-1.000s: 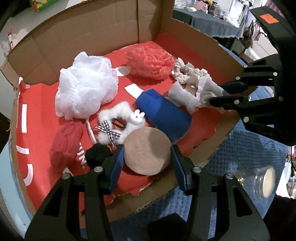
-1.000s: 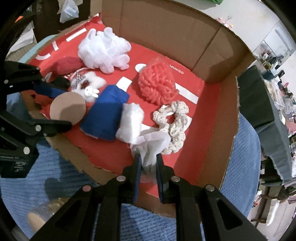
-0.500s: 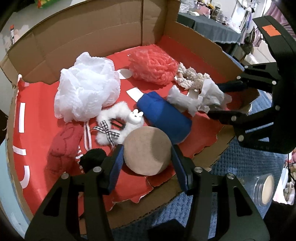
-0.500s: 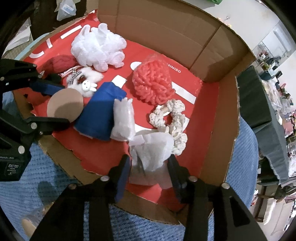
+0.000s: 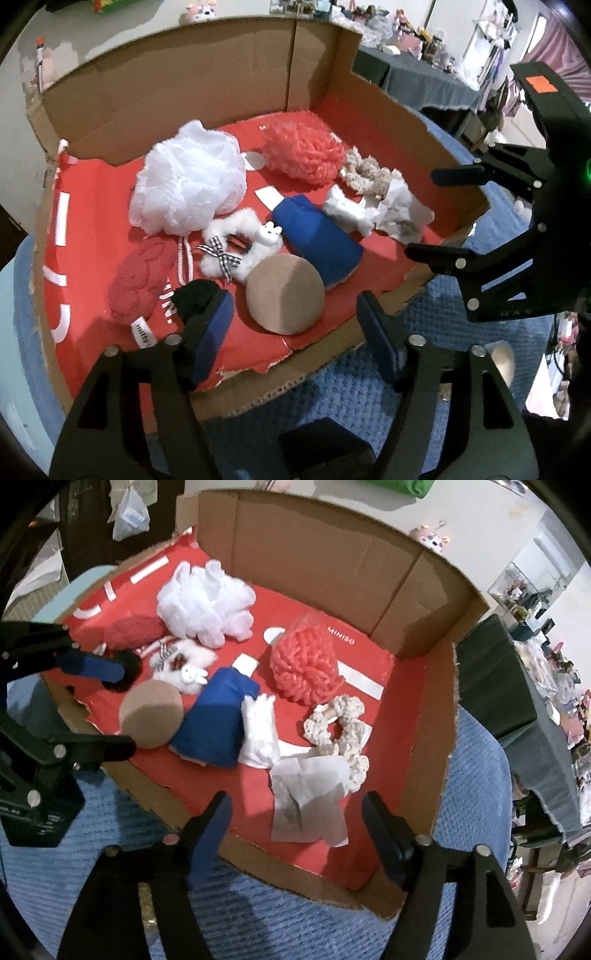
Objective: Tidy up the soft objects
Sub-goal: 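Lift both tools up out of the box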
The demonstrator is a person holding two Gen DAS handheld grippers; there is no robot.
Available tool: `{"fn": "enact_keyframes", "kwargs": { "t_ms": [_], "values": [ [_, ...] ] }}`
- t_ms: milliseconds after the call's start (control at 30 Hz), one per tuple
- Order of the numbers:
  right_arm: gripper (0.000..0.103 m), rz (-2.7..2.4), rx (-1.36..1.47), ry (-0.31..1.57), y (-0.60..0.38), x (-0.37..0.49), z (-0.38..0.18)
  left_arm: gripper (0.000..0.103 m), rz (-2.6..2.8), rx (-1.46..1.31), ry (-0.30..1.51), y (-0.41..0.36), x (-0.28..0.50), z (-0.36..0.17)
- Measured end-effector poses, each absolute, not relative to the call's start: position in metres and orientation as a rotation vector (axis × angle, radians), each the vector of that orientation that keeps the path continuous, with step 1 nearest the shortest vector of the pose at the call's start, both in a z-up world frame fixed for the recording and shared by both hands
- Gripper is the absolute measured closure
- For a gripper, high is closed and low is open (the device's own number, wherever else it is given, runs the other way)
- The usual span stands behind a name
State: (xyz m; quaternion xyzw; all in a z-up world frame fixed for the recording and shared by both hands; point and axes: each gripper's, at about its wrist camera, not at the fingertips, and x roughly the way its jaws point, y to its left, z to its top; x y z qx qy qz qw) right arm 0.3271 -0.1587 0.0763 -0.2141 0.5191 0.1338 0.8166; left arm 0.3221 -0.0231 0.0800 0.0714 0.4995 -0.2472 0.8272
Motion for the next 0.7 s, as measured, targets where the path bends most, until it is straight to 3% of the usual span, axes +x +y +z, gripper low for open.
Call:
{"fn": "enact_keyframes", "kwargs": {
  "t_ms": [100, 233, 400, 700],
  "values": [
    [0.021, 0.283, -0.428, 1.084, -0.16, 0.321, 0.086, 0.027, -0.515, 0.132, 1.028, -0.019, 0.314, 0.091],
    [0.006, 0.27, -0.365, 1.03, -0.167, 0.31, 0.102, 0.019, -0.499, 0.099, 0.968, -0.013, 0.3, 0.107],
    [0.0, 0.209, -0.317, 0.927, -0.175, 0.3, 0.115, 0.013, -0.419, 0.069, 0.839, -0.002, 0.282, 0.127],
    [0.0, 0.07, -0.171, 0.655, -0.183, 0.293, 0.101, 0.009, -0.223, 0.013, 0.547, 0.026, 0.277, 0.129]
  ]
}}
